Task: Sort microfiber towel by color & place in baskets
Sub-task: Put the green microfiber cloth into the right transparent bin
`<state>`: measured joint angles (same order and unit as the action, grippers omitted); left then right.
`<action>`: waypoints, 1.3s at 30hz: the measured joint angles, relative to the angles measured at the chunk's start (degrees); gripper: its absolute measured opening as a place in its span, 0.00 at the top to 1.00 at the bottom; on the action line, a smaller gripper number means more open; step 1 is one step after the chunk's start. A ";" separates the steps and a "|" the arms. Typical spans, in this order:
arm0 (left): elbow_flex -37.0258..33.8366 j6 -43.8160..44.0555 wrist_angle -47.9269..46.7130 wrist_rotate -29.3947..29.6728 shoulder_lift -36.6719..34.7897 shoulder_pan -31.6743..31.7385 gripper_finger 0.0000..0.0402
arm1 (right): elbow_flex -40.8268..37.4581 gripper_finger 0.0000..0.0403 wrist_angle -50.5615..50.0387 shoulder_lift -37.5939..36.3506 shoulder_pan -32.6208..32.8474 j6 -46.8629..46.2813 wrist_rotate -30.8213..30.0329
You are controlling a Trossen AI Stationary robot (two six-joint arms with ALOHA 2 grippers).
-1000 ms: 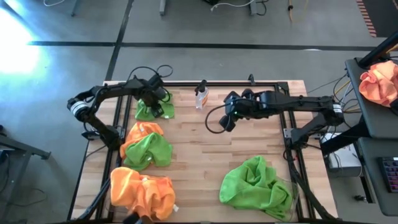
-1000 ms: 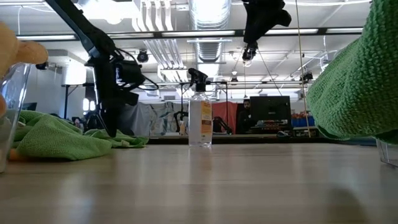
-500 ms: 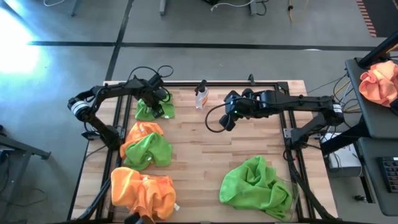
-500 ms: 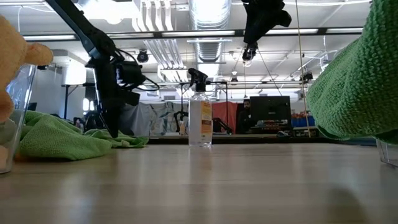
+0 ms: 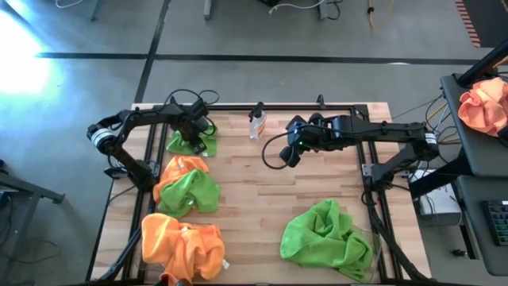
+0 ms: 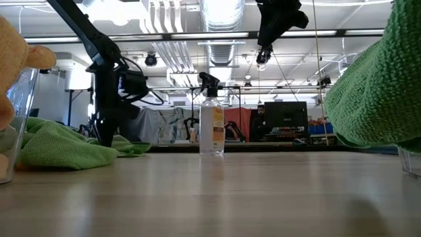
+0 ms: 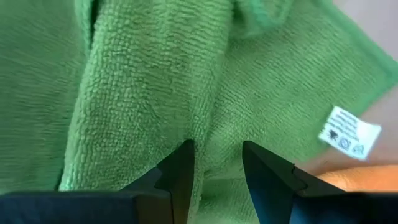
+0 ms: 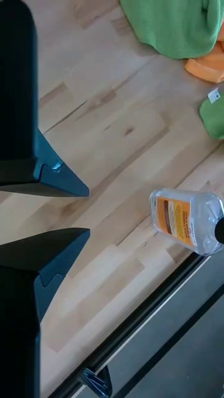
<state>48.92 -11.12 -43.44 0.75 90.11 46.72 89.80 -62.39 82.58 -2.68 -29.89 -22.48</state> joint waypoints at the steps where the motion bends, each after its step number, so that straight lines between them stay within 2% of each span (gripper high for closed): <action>1: -0.65 0.00 0.63 0.00 0.00 0.00 0.70 | 0.00 0.79 0.00 0.00 0.02 0.00 0.00; 7: -3.52 0.93 3.99 -0.45 -0.20 -0.02 0.70 | 0.00 0.79 0.02 0.00 0.02 0.02 0.02; 20: -3.91 2.71 5.40 -1.56 -0.13 0.02 0.72 | 0.00 0.79 0.04 0.00 0.02 0.11 0.23; 33: -3.91 2.96 6.43 -1.42 -0.02 0.00 0.98 | 0.00 0.79 0.04 0.00 0.02 0.09 0.24; 37: -3.91 4.07 6.41 -2.13 -0.03 0.00 0.99 | 0.00 0.79 0.06 0.00 0.02 0.09 0.22; 39: -3.88 5.24 6.26 -6.15 -0.24 0.04 0.99 | 0.00 0.79 0.06 0.00 0.02 0.09 0.23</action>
<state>45.04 -5.87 -37.18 -5.39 89.86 46.76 89.80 -62.33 82.59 -2.66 -29.80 -22.25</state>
